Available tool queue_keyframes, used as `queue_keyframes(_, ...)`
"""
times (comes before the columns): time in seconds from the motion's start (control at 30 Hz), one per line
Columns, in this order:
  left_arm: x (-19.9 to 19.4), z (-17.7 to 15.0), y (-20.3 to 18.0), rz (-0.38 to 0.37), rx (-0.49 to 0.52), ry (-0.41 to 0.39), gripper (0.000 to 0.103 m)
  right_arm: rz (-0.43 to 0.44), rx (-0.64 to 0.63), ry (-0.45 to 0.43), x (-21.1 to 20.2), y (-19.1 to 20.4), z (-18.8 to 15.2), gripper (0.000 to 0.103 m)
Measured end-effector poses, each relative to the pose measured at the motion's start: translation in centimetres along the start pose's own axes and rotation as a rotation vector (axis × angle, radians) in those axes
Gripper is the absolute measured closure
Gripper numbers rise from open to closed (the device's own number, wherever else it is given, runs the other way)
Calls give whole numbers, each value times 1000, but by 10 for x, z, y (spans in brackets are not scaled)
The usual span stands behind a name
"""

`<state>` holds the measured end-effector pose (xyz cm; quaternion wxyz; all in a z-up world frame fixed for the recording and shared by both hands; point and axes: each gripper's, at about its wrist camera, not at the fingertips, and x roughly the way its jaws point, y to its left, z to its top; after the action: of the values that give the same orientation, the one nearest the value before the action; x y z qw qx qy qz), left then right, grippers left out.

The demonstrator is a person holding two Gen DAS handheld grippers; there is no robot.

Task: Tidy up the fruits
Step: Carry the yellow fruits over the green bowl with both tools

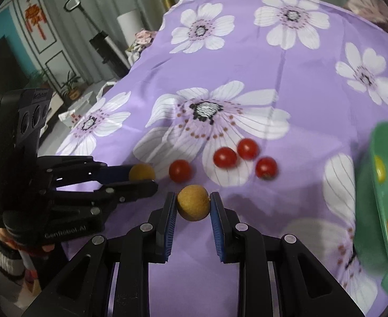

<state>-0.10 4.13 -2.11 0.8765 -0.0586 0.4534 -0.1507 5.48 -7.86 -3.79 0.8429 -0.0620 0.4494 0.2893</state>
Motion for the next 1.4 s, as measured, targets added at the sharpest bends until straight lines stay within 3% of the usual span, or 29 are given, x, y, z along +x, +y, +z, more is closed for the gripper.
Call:
queue_keyframes(0.23, -5, -1, -17, -1, 22, 4, 79, -7, 53, -37, -22, -16, -12, 76)
queue_keyframes(0.67, -6, 8, -49, -93, 22, 0, 79, -7, 134, -128, -57, -47, -29, 76)
queue_keyframes(1.4, 21, 65, -132, -226, 146, -27, 79, -137, 319, -303, -117, -125, -55, 76)
